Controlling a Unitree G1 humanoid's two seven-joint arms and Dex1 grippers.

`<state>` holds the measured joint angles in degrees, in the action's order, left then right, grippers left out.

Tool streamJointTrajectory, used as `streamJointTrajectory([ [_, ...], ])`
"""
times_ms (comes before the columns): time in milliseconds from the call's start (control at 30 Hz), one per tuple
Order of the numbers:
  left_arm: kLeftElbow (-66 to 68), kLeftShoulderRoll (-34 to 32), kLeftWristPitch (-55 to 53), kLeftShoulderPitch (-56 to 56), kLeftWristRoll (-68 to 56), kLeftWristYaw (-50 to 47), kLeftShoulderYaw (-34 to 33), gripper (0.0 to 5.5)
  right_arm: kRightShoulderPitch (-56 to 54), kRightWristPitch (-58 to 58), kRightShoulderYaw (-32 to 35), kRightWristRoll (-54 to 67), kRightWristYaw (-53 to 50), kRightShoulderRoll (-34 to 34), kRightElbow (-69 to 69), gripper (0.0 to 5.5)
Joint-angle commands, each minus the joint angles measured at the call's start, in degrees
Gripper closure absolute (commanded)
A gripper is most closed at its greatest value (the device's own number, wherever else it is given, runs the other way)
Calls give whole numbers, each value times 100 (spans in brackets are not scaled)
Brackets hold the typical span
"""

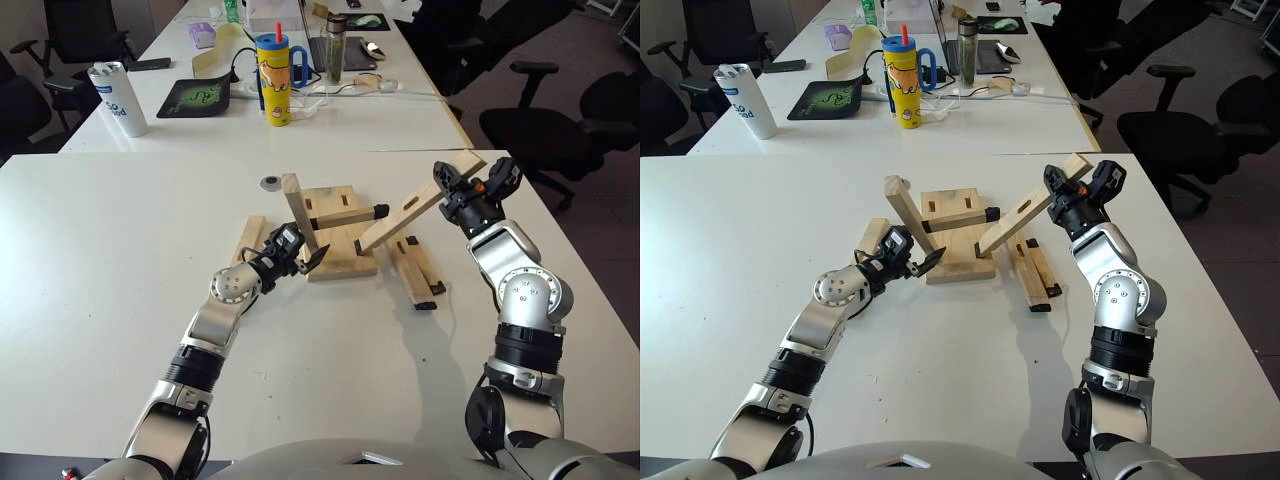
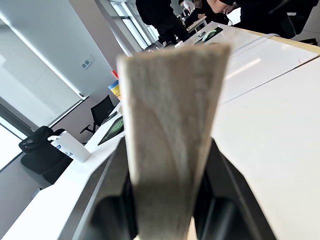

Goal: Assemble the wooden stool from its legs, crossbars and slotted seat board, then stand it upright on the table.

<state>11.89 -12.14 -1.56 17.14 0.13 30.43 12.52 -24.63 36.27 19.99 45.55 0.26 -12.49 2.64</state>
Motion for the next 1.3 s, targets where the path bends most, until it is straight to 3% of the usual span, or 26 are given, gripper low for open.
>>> streamJointTrajectory([
  [33, -49, 14, -38, -28, 30, -26, 21, 190, 93, -159, -169, -602, 36, -228, -246, 447],
  [367, -93, 19, -47, -56, 23, -27, 11, 190, 484, -619, -1328, -1507, 889, -416, 165, 447],
  [667, -132, 107, -91, -78, -110, -39, -75, 190, 458, -594, -1398, -1624, 929, -277, 81, 447],
  [867, -328, 519, -610, 80, -941, -230, -641, 190, 491, -631, -1469, -1658, 1006, -255, 82, 447],
  [1300, -288, 629, -797, 162, -1050, -304, -778, 190, 642, -1020, -1754, -2039, 1141, -298, 147, 447],
])
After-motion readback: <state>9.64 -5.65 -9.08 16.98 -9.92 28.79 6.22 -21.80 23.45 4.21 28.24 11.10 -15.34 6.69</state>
